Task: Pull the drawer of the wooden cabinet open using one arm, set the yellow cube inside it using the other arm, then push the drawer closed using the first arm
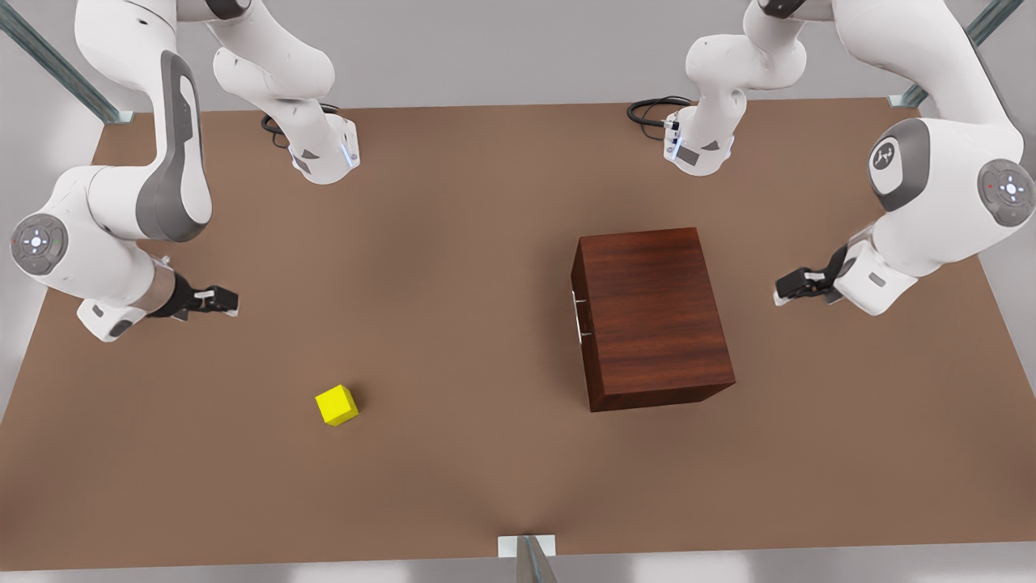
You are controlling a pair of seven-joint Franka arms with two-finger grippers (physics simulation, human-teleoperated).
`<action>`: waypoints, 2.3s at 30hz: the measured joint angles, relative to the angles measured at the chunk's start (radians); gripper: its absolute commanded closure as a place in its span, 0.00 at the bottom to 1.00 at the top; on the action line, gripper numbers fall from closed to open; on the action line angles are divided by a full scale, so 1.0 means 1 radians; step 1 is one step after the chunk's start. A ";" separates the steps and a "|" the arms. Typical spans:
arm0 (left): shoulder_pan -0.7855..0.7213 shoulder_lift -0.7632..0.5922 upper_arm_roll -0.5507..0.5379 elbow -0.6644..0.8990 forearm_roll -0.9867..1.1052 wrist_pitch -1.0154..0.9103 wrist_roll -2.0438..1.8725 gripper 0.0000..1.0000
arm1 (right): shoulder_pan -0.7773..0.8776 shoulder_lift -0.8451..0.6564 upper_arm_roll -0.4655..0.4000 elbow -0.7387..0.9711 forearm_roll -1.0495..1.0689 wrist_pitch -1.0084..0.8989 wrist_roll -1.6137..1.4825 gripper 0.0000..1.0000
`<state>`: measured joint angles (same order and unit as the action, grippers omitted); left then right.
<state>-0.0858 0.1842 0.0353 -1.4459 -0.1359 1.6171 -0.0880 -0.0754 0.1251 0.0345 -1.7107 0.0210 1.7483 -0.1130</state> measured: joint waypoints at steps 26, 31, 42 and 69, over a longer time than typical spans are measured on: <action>-0.688 0.503 -0.016 0.299 0.314 0.080 -0.689 0.00 | 0.002 0.018 0.001 0.009 -0.026 0.030 -0.040 0.00; -0.700 0.539 -0.012 0.301 0.353 0.088 -0.818 0.00 | 0.002 0.019 0.001 0.009 -0.026 0.030 -0.044 0.00; -0.714 0.614 -0.012 0.300 0.479 0.118 -0.996 0.00 | 0.002 0.020 0.001 0.009 -0.026 0.030 -0.048 0.00; -0.747 0.667 -0.012 0.286 0.622 0.052 -1.138 0.00 | 0.000 0.021 0.001 0.009 -0.026 0.030 -0.052 0.00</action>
<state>-0.8329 0.8512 0.0235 -1.1596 0.4859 1.6689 -1.2260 -0.0751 0.1461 0.0353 -1.7017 -0.0054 1.7784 -0.1650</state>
